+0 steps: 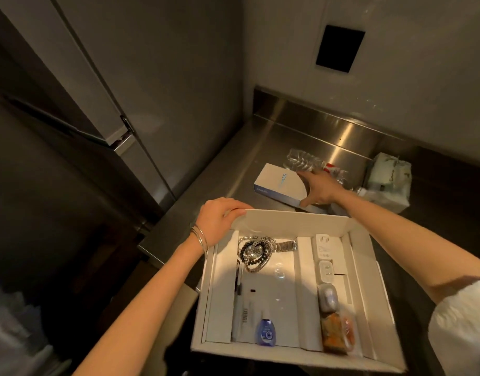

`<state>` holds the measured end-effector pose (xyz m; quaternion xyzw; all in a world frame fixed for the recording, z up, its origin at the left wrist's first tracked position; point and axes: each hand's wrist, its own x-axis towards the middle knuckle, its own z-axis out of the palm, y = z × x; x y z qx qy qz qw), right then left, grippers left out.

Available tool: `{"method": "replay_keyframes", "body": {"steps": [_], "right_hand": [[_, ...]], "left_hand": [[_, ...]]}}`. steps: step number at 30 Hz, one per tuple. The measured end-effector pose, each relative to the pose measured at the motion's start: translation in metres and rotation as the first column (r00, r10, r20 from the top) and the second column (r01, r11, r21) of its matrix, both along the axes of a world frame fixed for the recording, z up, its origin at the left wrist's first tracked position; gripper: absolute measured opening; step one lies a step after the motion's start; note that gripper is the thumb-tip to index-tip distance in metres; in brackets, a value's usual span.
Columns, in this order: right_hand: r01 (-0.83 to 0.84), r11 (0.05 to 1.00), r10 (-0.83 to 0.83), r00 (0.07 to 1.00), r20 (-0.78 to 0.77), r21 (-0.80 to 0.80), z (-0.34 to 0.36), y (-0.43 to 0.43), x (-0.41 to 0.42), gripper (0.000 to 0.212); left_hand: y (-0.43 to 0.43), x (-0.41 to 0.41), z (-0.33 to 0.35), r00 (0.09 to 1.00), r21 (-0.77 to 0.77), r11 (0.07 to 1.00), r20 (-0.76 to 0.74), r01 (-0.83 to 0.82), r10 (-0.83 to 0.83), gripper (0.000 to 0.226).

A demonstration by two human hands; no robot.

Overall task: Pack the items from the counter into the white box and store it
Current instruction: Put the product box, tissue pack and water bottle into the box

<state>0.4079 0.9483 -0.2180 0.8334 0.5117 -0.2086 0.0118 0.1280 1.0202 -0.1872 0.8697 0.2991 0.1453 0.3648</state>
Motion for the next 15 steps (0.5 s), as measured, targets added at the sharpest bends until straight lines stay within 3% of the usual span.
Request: {"method": "replay_keyframes", "body": {"steps": [7,11,15], "right_hand": [[0.185,0.939,-0.138,0.975,-0.174,0.292,0.063,-0.029,-0.006,0.095],[0.094,0.919,-0.063,0.994,-0.092,0.382,0.114,-0.073,-0.033,0.097],[-0.023,0.958,0.044,0.997,-0.069,0.286,0.147,-0.115,-0.067,0.103]], "left_hand": [[-0.001,0.001,0.0,0.999,0.01,0.999,-0.009,-0.031,0.031,0.021],[-0.002,0.001,0.0,0.999,0.006,0.999,-0.001,-0.043,0.043,0.02],[-0.002,0.0,0.003,1.0,-0.008,1.0,0.008,-0.024,0.024,0.02]]}}
